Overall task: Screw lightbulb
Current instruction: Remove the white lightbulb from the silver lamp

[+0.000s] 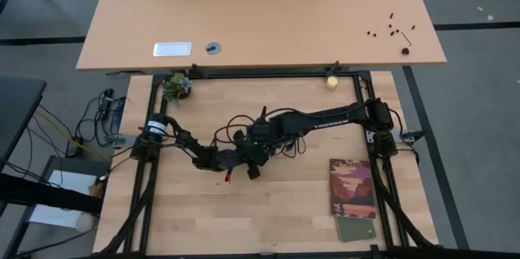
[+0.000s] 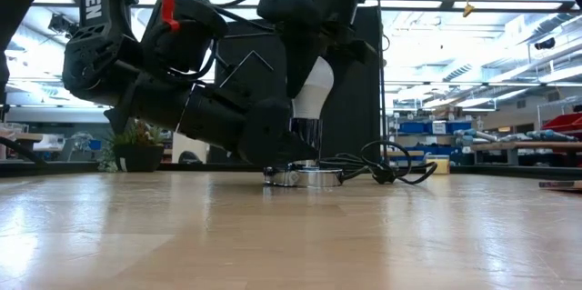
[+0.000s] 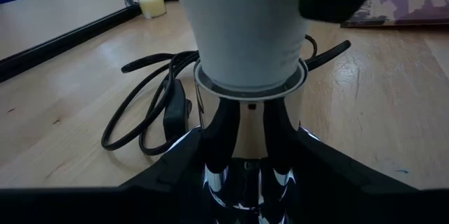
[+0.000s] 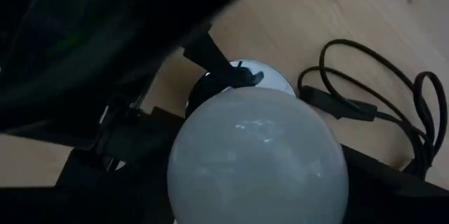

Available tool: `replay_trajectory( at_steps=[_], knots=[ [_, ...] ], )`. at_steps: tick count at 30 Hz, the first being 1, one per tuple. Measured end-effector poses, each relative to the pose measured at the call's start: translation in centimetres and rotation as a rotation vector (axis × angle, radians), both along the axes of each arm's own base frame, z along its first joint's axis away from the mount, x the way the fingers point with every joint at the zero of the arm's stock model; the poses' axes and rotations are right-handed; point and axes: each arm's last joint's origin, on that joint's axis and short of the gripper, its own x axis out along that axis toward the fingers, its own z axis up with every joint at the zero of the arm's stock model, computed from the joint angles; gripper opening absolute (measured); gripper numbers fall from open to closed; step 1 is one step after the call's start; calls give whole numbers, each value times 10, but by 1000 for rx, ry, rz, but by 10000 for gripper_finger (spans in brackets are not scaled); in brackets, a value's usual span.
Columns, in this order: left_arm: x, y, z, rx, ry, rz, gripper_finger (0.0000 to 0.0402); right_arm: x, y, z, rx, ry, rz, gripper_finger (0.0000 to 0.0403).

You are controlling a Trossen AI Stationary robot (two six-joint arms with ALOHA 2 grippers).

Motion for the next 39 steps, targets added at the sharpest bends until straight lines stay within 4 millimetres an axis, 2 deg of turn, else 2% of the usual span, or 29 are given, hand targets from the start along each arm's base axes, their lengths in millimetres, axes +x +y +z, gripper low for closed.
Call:
replay_trajectory(
  at_steps=[4, 9, 13, 18, 21, 25, 34, 39],
  knots=[
    [0, 0, 0, 0, 1, 0, 190, 0, -2, 0, -8, 12, 73, 259],
    [0, 0, 0, 0, 0, 1, 190, 2, -2, 0, -82, 34, 322, 270],
    [0, 0, 0, 3, 1, 0, 190, 3, 2, 1, -197, 75, 716, 289],
    [0, 0, 0, 14, 4, -4, 191, 2, 9, 1, -371, 159, 1247, 278],
    [0, 0, 0, 15, 4, -5, 191, 2, 10, 0, -434, 192, 1431, 270],
    [0, 0, 0, 9, 1, -4, 191, 1, 10, 0, -450, 219, 1457, 276],
    [0, 0, 0, 3, -2, -3, 191, 4, 19, 3, -474, 197, 1370, 295],
    [0, -1, 1, -1, -6, -6, 191, 6, 23, 16, -435, 144, 1195, 304]
  ],
)
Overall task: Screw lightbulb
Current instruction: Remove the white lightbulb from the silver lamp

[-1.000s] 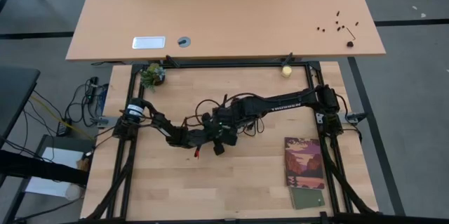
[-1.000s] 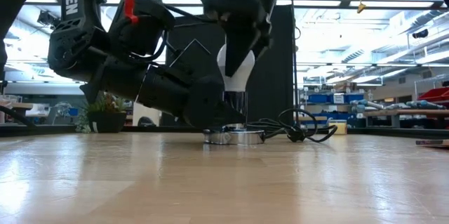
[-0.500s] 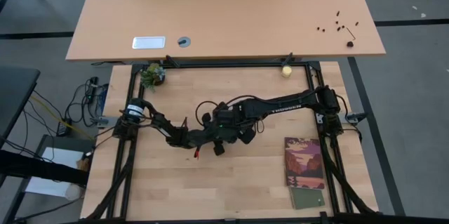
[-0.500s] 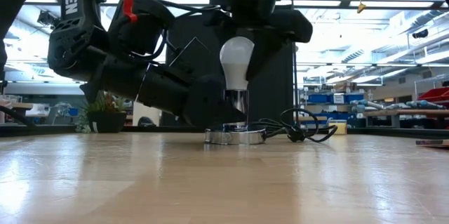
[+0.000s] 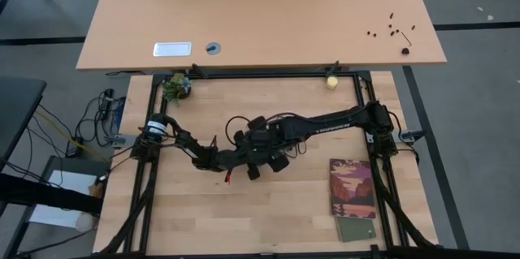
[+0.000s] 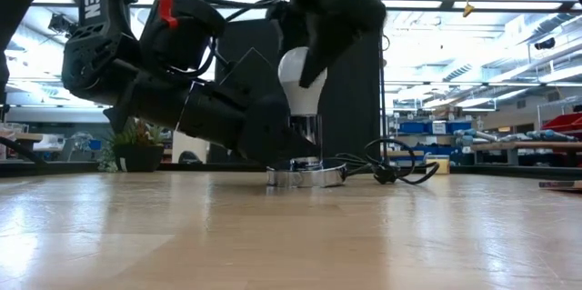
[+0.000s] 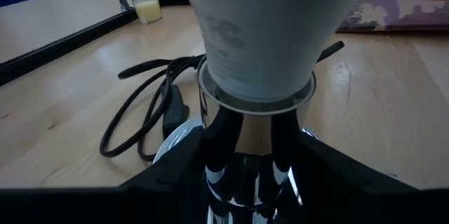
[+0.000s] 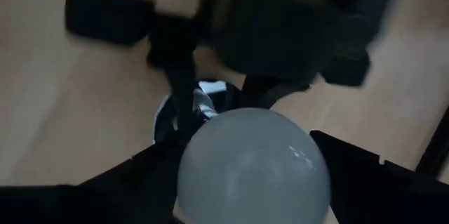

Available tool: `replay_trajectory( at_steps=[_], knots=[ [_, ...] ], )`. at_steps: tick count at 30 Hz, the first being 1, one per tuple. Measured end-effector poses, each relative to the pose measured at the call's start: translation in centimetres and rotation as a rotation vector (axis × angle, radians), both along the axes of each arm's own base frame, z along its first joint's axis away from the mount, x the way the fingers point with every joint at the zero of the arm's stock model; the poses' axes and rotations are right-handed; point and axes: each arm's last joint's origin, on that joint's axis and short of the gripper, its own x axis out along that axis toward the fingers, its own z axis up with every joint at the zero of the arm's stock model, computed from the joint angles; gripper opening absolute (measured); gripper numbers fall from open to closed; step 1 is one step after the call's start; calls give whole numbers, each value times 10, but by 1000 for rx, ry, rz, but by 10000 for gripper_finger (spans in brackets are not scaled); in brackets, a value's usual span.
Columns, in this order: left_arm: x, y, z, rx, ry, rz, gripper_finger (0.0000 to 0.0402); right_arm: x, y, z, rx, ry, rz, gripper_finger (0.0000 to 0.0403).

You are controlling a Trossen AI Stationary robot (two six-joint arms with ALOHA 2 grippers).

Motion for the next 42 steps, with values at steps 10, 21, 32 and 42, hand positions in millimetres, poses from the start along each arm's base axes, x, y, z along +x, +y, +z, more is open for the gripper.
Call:
replay_trajectory(
  at_steps=[10, 21, 32, 42],
  knots=[
    [0, 0, -1, -11, 2, -1, 190, 2, -12, 10, 300, -160, -731, 345],
    [0, 0, -1, -11, 2, -10, 190, -5, -21, 6, 386, -174, -1127, 387],
    [0, 0, -1, -11, 1, -12, 190, -15, -22, 0, 252, -73, -1057, 379],
    [0, 1, -1, -1, 7, -2, 190, -40, -34, 1, -194, 34, -970, 374]
  ],
)
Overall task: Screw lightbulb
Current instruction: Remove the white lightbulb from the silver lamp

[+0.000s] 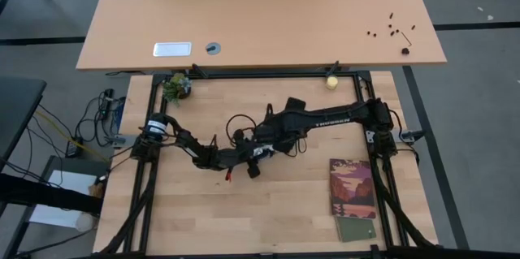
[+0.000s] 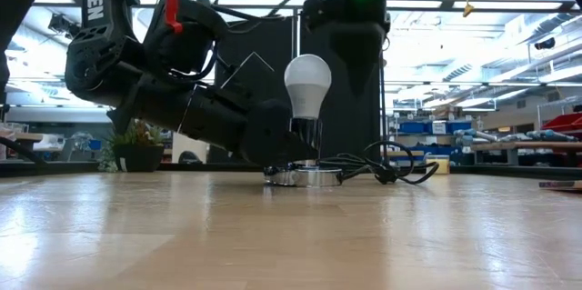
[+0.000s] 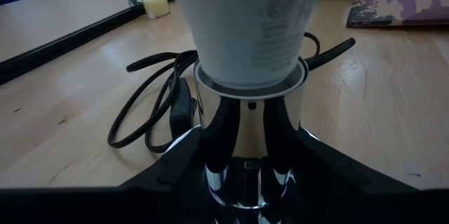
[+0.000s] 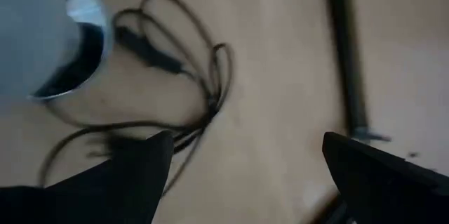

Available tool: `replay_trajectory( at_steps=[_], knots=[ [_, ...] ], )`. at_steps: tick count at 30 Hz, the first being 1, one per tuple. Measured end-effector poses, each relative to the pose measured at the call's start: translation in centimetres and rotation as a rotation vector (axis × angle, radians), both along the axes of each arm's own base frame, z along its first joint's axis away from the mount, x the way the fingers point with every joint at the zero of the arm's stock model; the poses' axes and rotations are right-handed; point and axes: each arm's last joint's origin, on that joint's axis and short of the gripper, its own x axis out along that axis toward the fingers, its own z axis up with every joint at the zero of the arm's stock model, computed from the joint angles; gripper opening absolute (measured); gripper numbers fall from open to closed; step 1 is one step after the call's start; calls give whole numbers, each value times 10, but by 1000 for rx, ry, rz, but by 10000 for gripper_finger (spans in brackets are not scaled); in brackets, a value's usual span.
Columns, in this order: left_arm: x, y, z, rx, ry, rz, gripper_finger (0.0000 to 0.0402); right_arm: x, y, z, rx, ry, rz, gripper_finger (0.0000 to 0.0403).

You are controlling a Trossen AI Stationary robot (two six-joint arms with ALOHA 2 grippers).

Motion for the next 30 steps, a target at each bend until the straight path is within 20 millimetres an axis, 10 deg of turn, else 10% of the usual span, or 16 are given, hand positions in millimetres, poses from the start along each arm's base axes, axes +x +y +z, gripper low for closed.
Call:
replay_trajectory(
  at_steps=[16, 30],
  knots=[
    [0, 0, 0, -5, -2, -1, 190, 31, 29, -1, 151, -246, 234, 374],
    [0, 0, 0, -4, 0, -5, 190, 0, 27, -6, 65, 65, 191, 374]
  ],
)
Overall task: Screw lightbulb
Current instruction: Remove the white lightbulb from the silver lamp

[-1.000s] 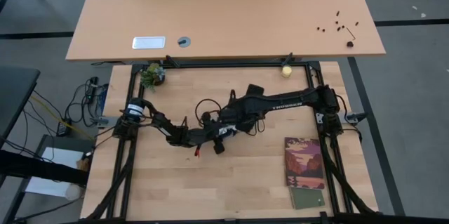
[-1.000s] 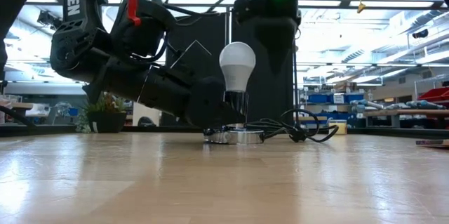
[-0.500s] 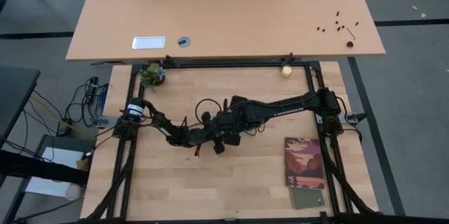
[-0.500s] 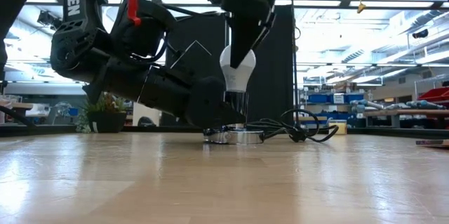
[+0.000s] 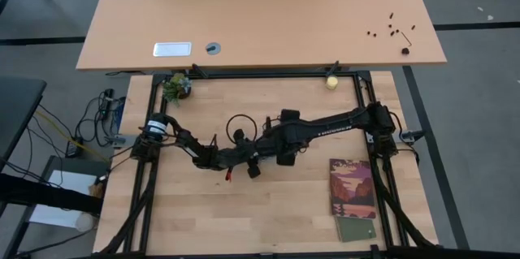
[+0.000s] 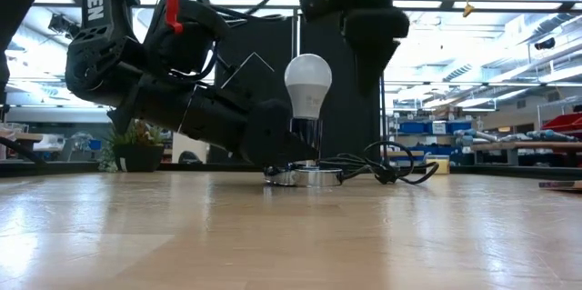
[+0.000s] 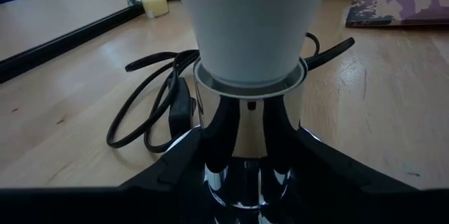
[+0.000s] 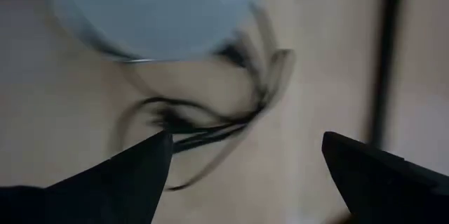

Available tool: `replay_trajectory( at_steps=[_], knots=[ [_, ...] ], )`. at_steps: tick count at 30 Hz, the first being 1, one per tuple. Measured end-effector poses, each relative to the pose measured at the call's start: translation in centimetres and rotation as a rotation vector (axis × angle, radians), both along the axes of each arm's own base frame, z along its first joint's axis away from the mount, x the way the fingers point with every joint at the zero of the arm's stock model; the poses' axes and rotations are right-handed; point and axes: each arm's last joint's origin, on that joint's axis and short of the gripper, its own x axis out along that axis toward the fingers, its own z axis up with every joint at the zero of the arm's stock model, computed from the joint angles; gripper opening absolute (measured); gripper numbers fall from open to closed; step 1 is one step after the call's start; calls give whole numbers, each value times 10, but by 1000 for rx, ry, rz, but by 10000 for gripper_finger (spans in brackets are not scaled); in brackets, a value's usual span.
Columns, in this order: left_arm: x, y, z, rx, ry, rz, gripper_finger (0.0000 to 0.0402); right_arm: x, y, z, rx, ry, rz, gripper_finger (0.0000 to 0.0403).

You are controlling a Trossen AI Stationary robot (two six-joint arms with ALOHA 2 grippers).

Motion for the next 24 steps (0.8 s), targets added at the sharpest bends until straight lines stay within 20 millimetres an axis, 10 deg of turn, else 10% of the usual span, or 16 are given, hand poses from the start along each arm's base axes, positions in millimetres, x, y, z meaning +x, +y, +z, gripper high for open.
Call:
replay_trajectory(
  at_steps=[24],
  knots=[
    [0, 0, 0, -2, -6, 0, 190, 32, -25, -1, 334, -259, 19, 374]
  ],
)
